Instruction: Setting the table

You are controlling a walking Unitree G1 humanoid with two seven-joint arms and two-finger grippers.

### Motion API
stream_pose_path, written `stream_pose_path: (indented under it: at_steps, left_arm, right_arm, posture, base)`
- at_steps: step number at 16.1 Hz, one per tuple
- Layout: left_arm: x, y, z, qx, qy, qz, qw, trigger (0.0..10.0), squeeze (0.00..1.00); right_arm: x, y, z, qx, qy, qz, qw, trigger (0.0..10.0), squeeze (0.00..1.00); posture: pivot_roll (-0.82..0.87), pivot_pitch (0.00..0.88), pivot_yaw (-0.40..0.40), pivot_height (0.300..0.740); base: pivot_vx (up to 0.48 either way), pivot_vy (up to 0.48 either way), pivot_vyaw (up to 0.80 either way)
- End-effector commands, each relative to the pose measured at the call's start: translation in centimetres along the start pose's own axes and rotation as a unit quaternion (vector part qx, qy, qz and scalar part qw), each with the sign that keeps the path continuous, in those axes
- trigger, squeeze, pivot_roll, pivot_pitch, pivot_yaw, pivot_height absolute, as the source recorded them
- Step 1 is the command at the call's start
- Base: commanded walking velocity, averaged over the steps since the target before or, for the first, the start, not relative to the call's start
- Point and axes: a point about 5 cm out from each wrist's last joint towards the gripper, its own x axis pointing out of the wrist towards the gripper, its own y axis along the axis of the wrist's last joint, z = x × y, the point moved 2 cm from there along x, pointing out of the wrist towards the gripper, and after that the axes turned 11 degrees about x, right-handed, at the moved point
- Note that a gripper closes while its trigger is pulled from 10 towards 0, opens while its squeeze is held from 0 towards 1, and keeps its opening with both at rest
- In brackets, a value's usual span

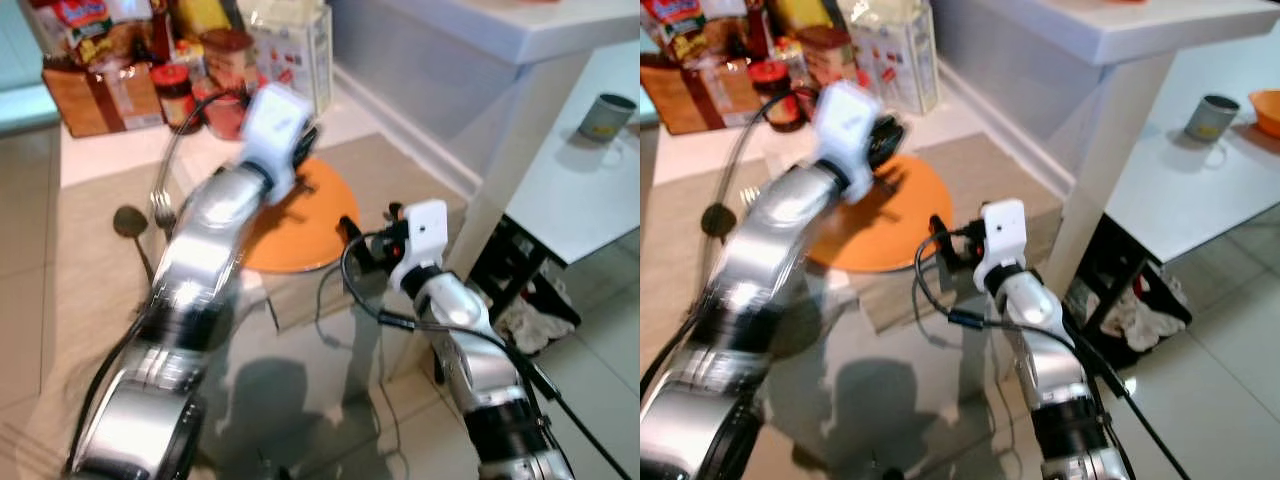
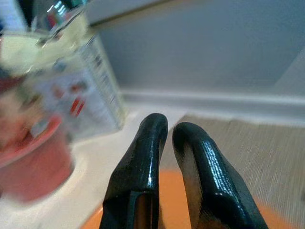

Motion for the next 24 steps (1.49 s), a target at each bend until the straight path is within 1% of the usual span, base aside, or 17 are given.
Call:
stream_pose_path:
  at_steps: [1,2,3,4,5,6,7,9,11,12,14,19,20,21,22,23,24]
  left_arm:
    - [-1.1,0.0,-0.9,0.004,0.014,0.001,1.0,10.0,0.0]
    - [-3.0,-1.0,-1.1,-0.007,0.033,-0.011,0.999,10.0,0.0]
    - [-4.4,-2.0,-1.3,-0.023,0.055,-0.024,0.998,10.0,0.0]
    - [-4.9,-2.3,-1.4,-0.028,0.062,-0.027,0.997,10.0,0.0]
    - [-6.0,-2.5,-2.1,-0.045,0.101,-0.026,0.994,10.0,0.0]
    - [-6.4,-2.4,-2.3,-0.051,0.116,-0.025,0.992,10.0,0.0]
    - [-7.1,-1.6,-3.1,-0.056,0.137,-0.013,0.989,10.0,0.0]
    - [-7.7,-1.4,-3.1,-0.061,0.138,-0.018,0.988,10.0,0.0]
    - [-8.2,-2.0,-3.1,-0.065,0.145,-0.031,0.987,10.0,0.0]
    - [-8.4,-3.0,-2.3,-0.07,0.138,-0.046,0.987,0.0,0.0]
    - [-8.4,-3.4,-1.7,-0.081,0.127,-0.048,0.987,0.0,0.0]
    - [-8.5,-3.8,-1.9,-0.084,0.135,-0.057,0.986,0.0,0.0]
    - [-8.5,-3.9,-1.7,-0.079,0.129,-0.06,0.987,0.0,0.0]
    - [-8.7,-4.3,-1.3,-0.08,0.127,-0.067,0.986,1.0,0.0]
    - [-8.9,-4.5,-1.1,-0.084,0.126,-0.071,0.986,9.7,0.0]
    - [-9.0,-4.7,-1.1,-0.084,0.129,-0.076,0.985,9.7,0.0]
    - [-9.3,-5.1,-0.9,-0.084,0.127,-0.082,0.985,10.0,0.0]
  right_arm:
    - [-0.2,0.4,0.7,-0.016,-0.02,0.013,1.0,10.0,0.0]
    - [-0.3,0.8,1.4,-0.04,-0.042,0.03,0.998,10.0,0.0]
    - [-0.4,1.0,1.7,-0.046,-0.05,0.037,0.997,10.0,0.0]
    - [-0.4,1.1,1.7,-0.047,-0.052,0.039,0.997,10.0,0.0]
    - [-0.3,1.2,1.9,-0.055,-0.058,0.047,0.996,10.0,0.0]
    - [-0.3,1.3,1.9,-0.058,-0.06,0.049,0.995,10.0,0.0]
    - [-0.2,1.2,2.1,-0.06,-0.063,0.05,0.995,10.0,0.0]
    - [-0.2,1.2,2.0,-0.061,-0.063,0.051,0.995,10.0,0.0]
    - [-0.1,1.2,2.0,-0.06,-0.062,0.051,0.995,10.0,0.0]
    - [0.1,1.1,1.9,-0.06,-0.058,0.05,0.995,10.0,0.0]
    - [0.2,1.1,1.8,-0.061,-0.056,0.05,0.995,10.0,0.0]
    - [0.1,1.0,2.0,-0.064,-0.058,0.049,0.995,10.0,0.0]
    - [0.1,1.0,2.0,-0.064,-0.057,0.048,0.995,10.0,0.0]
    - [0.1,0.9,2.0,-0.064,-0.056,0.047,0.995,10.0,0.0]
    - [0.1,0.9,2.0,-0.063,-0.055,0.046,0.995,10.0,0.0]
    - [0.1,0.9,2.0,-0.063,-0.055,0.046,0.995,10.0,0.0]
    - [0.1,0.9,2.0,-0.062,-0.054,0.045,0.996,10.0,0.0]
  posture:
    - [0.03,0.0,0.03,0.74]
    - [0.05,0.0,0.024,0.74]
    - [0.06,0.0,0.022,0.74]
    - [0.06,0.0,0.022,0.74]
    - [0.06,0.0,0.018,0.74]
    - [0.07,0.0,0.016,0.74]
    - [0.07,0.0,0.011,0.74]
    - [0.07,0.0,0.01,0.74]
    - [0.08,0.0,0.007,0.74]
    - [0.08,0.0,0.004,0.74]
    - [0.07,0.0,0.006,0.74]
    - [0.07,0.0,0.007,0.74]
    - [0.07,0.0,0.006,0.74]
    - [0.07,0.0,0.005,0.74]
    - [0.07,0.0,0.005,0.74]
    - [0.07,0.0,0.004,0.74]
    - [0.07,0.0,0.003,0.74]
  base:
    - [0.0,0.0,0.0]
    - [0.0,0.0,0.0]
    - [0.0,0.0,0.0]
    - [0.0,0.0,0.0]
    - [0.0,0.0,0.0]
    - [0.0,0.0,0.0]
    - [0.0,0.0,0.0]
    - [0.0,0.0,0.0]
    - [0.0,0.0,0.0]
    - [0.0,0.0,0.0]
    - [0.0,0.0,0.0]
    - [0.0,0.0,0.0]
    - [0.0,0.0,0.0]
    - [0.0,0.0,0.0]
    - [0.0,0.0,0.0]
    - [0.0,0.0,0.0]
    - [0.0,0.0,0.0]
